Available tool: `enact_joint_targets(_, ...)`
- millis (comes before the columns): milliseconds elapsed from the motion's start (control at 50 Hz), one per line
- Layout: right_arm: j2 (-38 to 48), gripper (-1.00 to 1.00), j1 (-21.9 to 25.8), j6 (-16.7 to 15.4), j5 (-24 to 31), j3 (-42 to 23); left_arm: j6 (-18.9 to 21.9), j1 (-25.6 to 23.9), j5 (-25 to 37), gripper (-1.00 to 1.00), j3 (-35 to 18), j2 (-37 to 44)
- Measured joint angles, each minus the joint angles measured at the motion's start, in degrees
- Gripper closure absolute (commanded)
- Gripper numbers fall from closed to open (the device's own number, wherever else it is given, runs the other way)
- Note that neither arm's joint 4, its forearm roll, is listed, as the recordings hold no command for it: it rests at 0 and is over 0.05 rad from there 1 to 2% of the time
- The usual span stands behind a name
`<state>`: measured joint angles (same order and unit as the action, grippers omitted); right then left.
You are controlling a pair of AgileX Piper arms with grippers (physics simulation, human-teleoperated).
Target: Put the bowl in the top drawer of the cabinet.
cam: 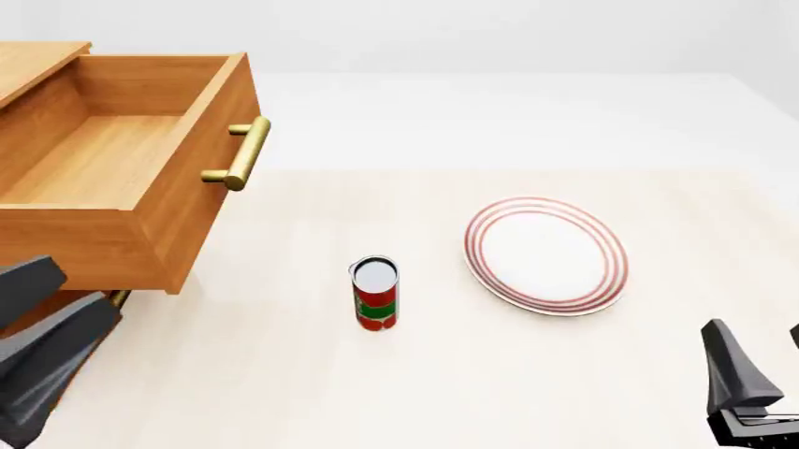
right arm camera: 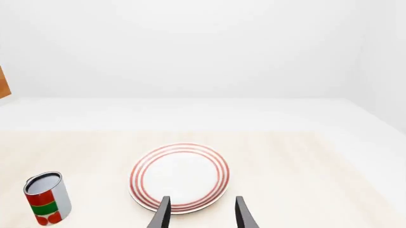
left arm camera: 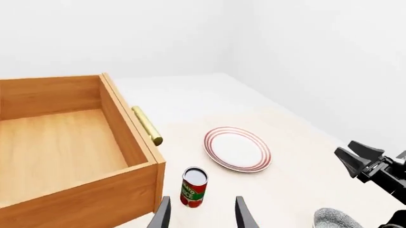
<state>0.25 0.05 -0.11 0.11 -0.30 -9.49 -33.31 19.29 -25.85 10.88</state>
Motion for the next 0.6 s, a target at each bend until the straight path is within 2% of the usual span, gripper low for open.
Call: enact_joint_targets(600, 0.1, -1.0, 0.0, 0.0, 0.7, -0.81, -3.18, -8.15, -6.55, -1.0, 0.52, 10.56)
